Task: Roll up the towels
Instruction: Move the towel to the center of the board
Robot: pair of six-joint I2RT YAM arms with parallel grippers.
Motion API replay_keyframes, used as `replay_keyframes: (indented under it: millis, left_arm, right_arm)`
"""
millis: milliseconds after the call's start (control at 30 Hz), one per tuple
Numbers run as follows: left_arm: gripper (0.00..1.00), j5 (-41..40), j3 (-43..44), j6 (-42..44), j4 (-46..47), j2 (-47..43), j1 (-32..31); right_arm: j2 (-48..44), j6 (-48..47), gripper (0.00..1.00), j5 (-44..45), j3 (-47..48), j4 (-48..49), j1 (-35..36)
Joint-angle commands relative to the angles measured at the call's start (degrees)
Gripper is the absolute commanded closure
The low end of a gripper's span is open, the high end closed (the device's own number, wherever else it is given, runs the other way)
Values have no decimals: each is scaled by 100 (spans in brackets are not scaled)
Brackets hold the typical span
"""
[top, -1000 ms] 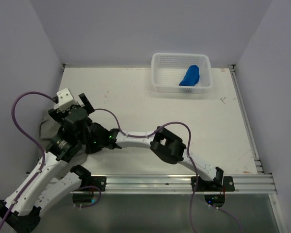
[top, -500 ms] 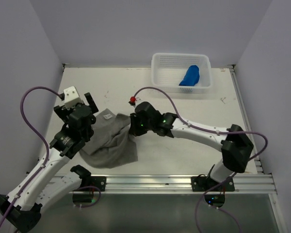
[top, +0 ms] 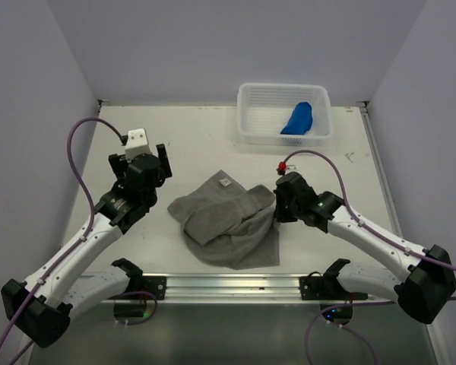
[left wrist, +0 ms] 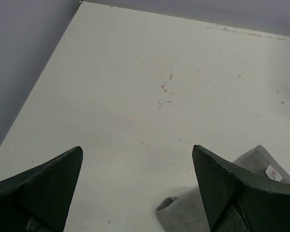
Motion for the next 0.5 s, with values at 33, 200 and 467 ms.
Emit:
replay_keyframes:
  millis: [33, 200, 467]
  left_arm:
    - [0, 799, 383, -175, -89, 347, 37]
    - [2, 1652, 603, -316, -353, 629, 37]
    - [23, 3480, 24, -447, -213, 919, -33]
  right_arm:
    - [-148, -113, 100, 479, -28, -496, -496]
    - [-33, -236, 83, -92, -19, -418, -1428]
    - [-182, -307, 39, -365, 297, -531, -1667]
